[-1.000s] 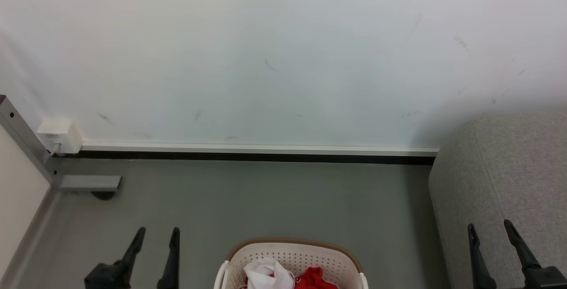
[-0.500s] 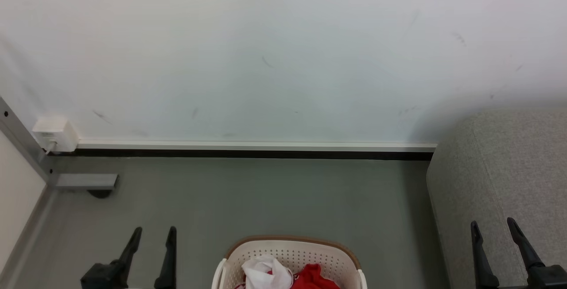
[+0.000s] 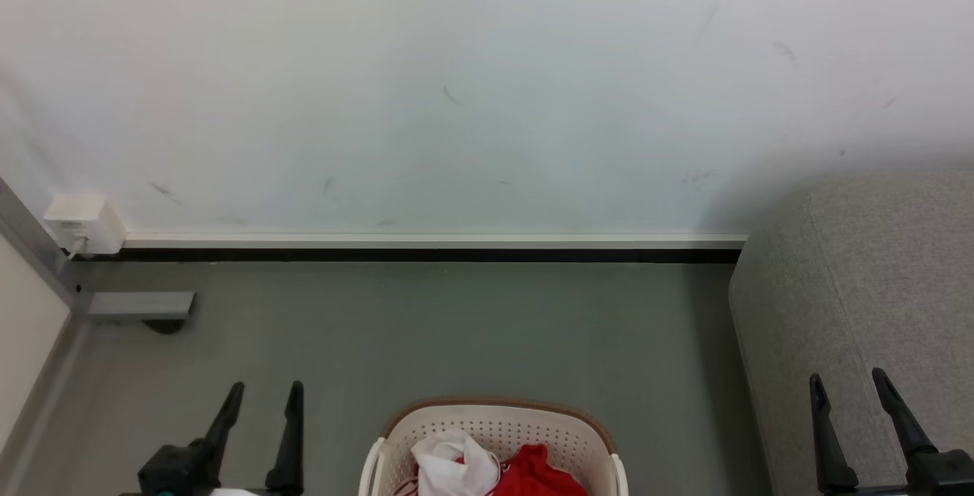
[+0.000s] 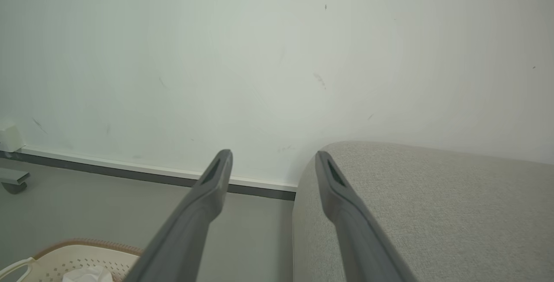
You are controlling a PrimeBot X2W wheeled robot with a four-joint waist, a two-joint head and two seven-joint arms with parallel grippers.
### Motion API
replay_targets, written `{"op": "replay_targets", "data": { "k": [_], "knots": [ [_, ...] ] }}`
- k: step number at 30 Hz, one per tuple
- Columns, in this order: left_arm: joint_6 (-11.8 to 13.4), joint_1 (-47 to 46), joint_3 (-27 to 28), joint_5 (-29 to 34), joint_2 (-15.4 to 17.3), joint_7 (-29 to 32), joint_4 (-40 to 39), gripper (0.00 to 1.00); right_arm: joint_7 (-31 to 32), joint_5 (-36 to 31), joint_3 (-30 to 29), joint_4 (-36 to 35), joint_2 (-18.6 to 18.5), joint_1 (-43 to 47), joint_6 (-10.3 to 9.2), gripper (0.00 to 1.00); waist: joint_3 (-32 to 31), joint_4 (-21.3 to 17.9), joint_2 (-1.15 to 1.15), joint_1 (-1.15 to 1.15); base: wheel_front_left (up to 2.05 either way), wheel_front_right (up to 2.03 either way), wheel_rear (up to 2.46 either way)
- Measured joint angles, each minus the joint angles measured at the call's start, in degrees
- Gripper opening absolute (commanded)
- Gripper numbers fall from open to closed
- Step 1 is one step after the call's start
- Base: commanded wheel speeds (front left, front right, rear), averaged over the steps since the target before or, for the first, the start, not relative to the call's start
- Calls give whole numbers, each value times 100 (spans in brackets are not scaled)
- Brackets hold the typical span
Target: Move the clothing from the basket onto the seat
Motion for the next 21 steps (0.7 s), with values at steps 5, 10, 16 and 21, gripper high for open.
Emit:
{"op": "replay_targets", "data": {
  "k": [5,10,16,21],
  "knots": [
    [-1,-9,5,32,-4,0,3,100,0,16,13,-25,1,-43,0,100,31,-37,0,0,0,0,0],
    [-3,-101,-29,33,-8,0,-14,100,0,19,22,-87,0,-101,0,100,157,-66,0,0,0,0,0],
    [-10,-462,-244,78,-10,0,-51,100,-1,120,-2,-265,0,-421,0,100,552,-113,0,0,0,0,0],
    [-12,-939,-586,83,41,-1,48,100,-10,172,32,-452,1,-751,0,100,1030,-170,0,0,0,0,0]
  ]
}}
